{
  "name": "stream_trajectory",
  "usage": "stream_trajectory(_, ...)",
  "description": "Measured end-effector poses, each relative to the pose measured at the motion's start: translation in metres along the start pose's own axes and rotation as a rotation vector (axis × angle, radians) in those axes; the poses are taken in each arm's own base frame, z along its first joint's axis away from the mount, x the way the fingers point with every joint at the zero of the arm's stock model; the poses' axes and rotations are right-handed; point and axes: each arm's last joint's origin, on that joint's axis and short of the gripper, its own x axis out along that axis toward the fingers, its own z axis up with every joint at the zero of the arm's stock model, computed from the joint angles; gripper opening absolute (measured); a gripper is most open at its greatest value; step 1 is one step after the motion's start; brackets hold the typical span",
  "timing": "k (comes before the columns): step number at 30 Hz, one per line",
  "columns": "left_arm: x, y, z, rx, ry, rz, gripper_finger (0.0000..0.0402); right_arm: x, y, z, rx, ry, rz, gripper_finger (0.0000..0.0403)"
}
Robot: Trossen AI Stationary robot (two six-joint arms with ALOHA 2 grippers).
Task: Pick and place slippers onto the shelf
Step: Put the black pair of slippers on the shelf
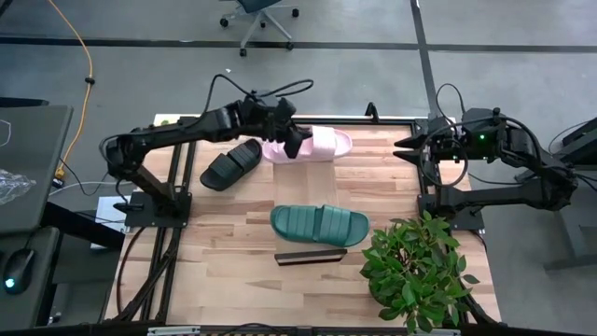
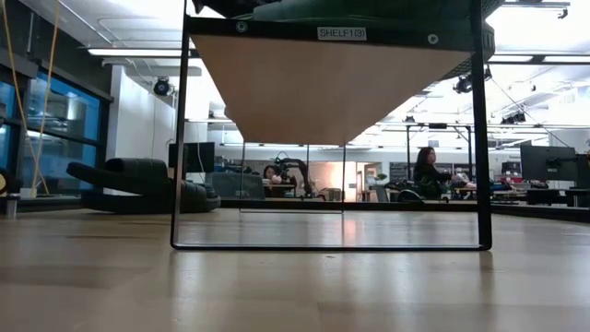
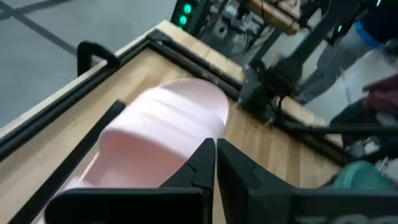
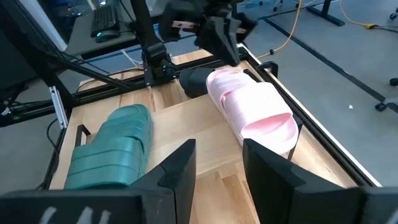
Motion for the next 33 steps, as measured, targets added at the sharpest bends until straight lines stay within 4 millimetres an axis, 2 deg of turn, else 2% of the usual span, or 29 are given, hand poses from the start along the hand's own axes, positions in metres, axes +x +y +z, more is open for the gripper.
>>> stream_trajectory(8,-0.046,0.000,0.000,0.096,0.062,0.068,0.0003,0.000,-0.001,0.000,0.041,-0.001,-0.039,0.0123)
stream_trajectory(21,-0.124,-0.006,-0.025,0.158,0.281,0.215,0.0001,0.000,-0.003,0.000,0.096,-0.014,-0.091,0.0123)
stream_trajectory(27,-0.143,-0.007,-0.034,0.218,0.346,0.226,0.0001,0.000,-0.003,0.001,0.125,-0.022,-0.114,0.0123)
stream_trajectory(33,-0.149,-0.002,-0.042,0.226,0.451,0.269,0.0001,0.000,-0.004,0.001,0.153,-0.027,-0.123,0.0123)
